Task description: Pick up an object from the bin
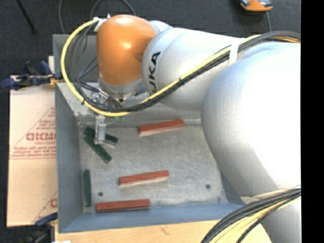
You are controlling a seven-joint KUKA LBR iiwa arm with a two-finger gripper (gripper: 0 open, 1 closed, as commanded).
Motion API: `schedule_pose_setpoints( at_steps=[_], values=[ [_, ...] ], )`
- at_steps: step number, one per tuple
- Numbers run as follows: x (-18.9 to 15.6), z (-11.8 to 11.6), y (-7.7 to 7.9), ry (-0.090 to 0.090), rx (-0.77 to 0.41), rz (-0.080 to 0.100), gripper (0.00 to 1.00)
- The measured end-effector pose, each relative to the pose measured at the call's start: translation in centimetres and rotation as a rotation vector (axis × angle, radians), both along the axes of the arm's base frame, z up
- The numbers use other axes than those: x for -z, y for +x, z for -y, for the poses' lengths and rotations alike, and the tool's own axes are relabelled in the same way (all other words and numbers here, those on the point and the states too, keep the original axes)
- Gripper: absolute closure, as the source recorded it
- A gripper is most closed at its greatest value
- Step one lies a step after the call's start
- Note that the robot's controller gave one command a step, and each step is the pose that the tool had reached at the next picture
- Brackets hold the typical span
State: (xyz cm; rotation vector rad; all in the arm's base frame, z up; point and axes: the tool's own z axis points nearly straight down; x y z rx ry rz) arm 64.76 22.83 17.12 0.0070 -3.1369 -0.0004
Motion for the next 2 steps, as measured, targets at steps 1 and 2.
schedule_pose_setpoints(
  at_steps=[1, 2],
  values=[
    [10.0, 0.1, -3.6, 0.002, -0.451, 0.009, 0.0],
    [0.7, 5.7, -1.9, -0.001, -0.716, 0.016, 0.0]
  ],
)
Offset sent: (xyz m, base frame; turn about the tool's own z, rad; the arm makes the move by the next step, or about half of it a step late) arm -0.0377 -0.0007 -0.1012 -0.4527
